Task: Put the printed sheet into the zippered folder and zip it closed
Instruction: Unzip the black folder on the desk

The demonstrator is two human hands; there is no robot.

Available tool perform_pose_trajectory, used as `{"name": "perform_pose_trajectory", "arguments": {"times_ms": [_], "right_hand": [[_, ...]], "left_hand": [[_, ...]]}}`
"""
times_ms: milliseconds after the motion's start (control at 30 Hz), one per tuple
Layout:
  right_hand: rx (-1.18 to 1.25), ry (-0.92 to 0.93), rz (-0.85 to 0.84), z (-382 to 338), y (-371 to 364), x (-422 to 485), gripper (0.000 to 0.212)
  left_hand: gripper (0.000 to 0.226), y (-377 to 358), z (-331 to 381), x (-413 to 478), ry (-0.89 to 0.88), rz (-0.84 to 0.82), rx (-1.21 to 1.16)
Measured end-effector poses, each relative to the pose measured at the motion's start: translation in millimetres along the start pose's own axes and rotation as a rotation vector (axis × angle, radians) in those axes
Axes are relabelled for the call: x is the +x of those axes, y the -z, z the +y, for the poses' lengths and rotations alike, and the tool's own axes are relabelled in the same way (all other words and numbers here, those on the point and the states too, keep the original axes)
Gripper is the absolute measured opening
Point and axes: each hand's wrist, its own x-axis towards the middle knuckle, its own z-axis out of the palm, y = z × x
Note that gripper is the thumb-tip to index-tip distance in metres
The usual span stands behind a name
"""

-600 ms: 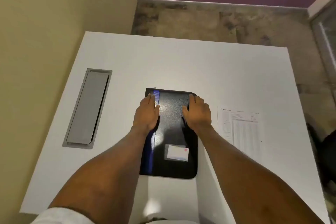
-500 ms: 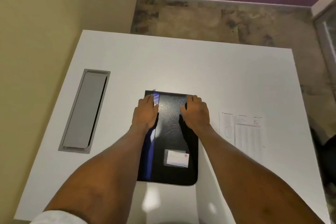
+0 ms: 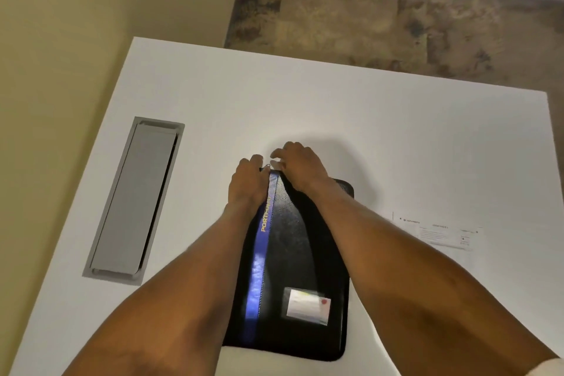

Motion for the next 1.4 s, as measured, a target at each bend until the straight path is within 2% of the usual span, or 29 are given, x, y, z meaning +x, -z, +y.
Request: {"name": "perform_pose_trajectory", "arguments": {"times_ms": [133,300,500,700,1000,1133,1400], "right_hand": [[0.023,0.037,-0.092,-5,-2,16,0.026],[0.053,0.037,-0.129,-4,-5,32,0.02],[-0.072,0.168,-0.197,-6,4,43,0.007],[-0.137,0.271,-0.145,10,4,34,0.011],[-0.192,0.274,-0.06,33,-6,17,0.011],[-0.102,0.213,-0.096,30,-6,17,0.017],[-0.195,0.297,-0.134,58,2,10,0.011]], "left_hand": [[0.031,-2,-1,2,0.028,0.041,-0.055],[0.023,-2,-3,-1,0.08,0.036,-0.099],[0.007,-1,-6,5,0.059,0.007,-0.134],[0.011,0,-6,11,0.041,0.008,-0.106],[0.011,-5,3,10,-0.008,-0.017,-0.06],[0.008,-9,-2,11,0.024,-0.024,-0.134],[0.006,-7,-1,12,0.027,-0.035,-0.13]]}}
